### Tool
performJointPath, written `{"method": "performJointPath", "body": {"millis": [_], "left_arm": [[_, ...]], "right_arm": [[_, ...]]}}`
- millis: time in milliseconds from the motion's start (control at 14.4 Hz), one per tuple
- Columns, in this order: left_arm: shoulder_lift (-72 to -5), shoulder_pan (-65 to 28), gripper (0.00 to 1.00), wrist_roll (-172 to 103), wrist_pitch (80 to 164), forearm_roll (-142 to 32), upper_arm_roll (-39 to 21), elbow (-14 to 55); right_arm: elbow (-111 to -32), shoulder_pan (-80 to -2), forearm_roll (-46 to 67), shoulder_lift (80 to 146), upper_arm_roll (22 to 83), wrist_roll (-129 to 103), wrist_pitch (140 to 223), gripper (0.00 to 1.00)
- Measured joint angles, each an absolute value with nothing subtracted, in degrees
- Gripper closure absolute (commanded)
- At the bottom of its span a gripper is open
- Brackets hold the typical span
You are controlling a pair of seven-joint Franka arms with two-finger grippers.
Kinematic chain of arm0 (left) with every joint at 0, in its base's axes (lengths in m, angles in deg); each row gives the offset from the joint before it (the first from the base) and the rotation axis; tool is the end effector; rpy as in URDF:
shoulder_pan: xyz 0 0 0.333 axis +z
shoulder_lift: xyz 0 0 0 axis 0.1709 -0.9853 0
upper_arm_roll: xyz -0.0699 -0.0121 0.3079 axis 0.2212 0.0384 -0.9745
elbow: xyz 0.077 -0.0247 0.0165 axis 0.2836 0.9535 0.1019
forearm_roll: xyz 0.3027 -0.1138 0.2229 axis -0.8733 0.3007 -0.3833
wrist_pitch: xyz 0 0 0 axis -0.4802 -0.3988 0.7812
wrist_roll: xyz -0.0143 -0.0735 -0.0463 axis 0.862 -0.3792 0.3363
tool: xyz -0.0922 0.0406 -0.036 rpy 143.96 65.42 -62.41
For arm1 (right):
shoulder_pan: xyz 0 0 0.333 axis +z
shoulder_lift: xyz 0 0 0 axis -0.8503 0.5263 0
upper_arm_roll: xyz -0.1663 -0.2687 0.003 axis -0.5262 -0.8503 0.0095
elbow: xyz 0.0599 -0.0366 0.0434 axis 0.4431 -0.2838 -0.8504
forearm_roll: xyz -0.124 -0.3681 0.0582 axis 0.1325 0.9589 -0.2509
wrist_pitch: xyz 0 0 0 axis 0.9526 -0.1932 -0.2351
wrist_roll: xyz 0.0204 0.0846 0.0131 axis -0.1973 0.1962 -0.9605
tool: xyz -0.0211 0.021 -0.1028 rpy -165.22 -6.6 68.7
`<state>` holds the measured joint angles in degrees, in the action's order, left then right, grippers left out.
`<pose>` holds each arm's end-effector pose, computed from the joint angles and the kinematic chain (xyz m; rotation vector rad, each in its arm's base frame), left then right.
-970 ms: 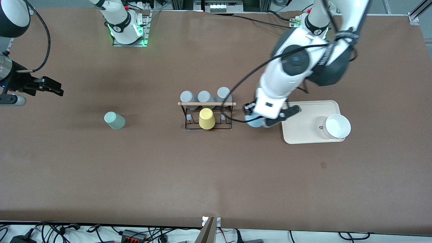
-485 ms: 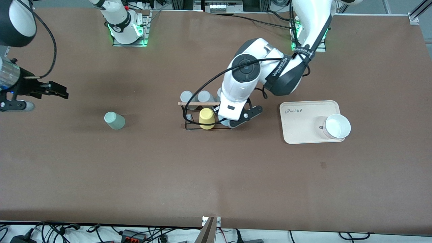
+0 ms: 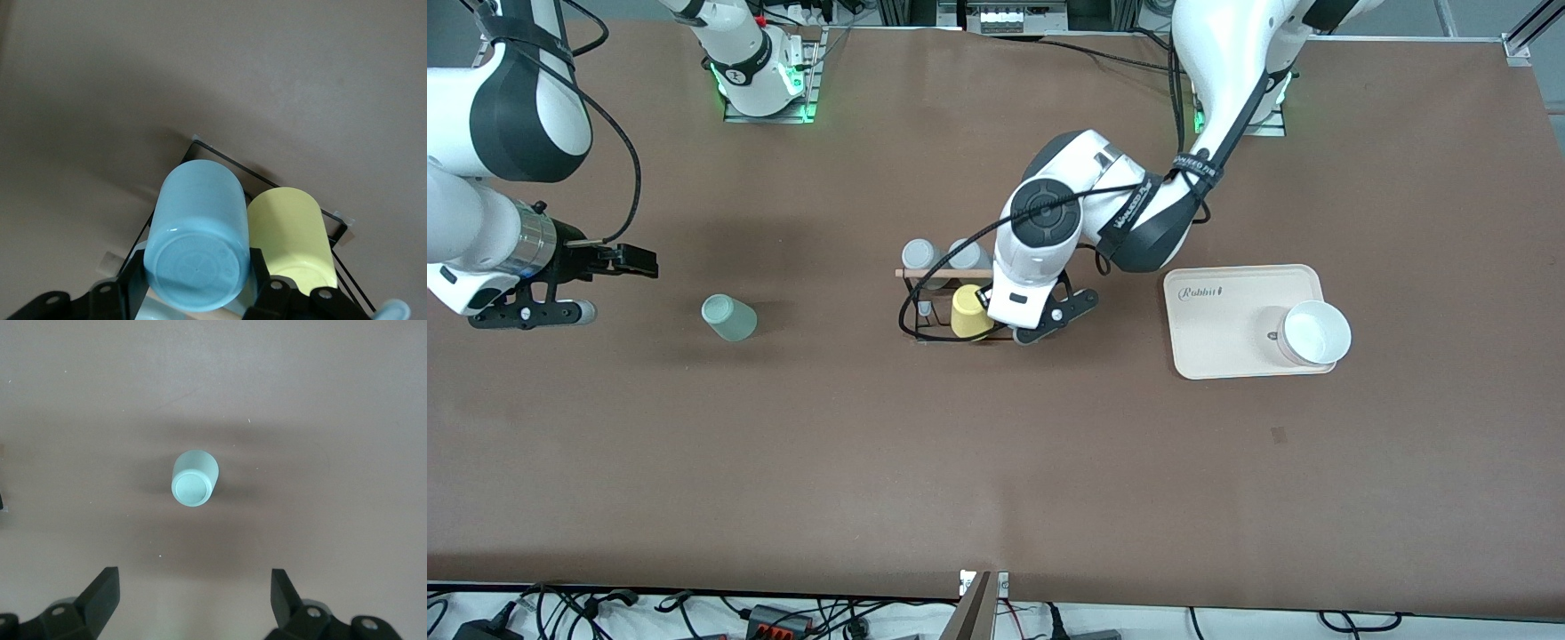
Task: Hang scattered cups on rack with three cups
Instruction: 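Lower the blue cup onto the rack while the right gripper nears the teal cup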
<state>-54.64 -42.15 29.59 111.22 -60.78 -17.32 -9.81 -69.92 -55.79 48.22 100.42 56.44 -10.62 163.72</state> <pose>0.5674 -0.4728 0.3467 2.9792 0.8485 -0.2825 0.5979 0.0064 0.4635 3.1096 0.0954 -0.2956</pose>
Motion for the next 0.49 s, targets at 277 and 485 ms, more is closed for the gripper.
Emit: {"method": "performJointPath", "body": {"millis": [277, 485], "left_arm": [[-56.0, -42.7, 0.61, 29.6, 114.3, -60.8, -17.3, -9.3], [-56.5, -43.2, 0.61, 29.6, 115.8, -60.8, -17.3, -8.0]], "right_arm": [[-71.3, -55.8, 48.2, 100.4, 56.3, -10.6, 165.4, 0.00], [-72.7, -55.8, 48.2, 100.4, 56.3, -10.6, 166.8, 0.00]]}}
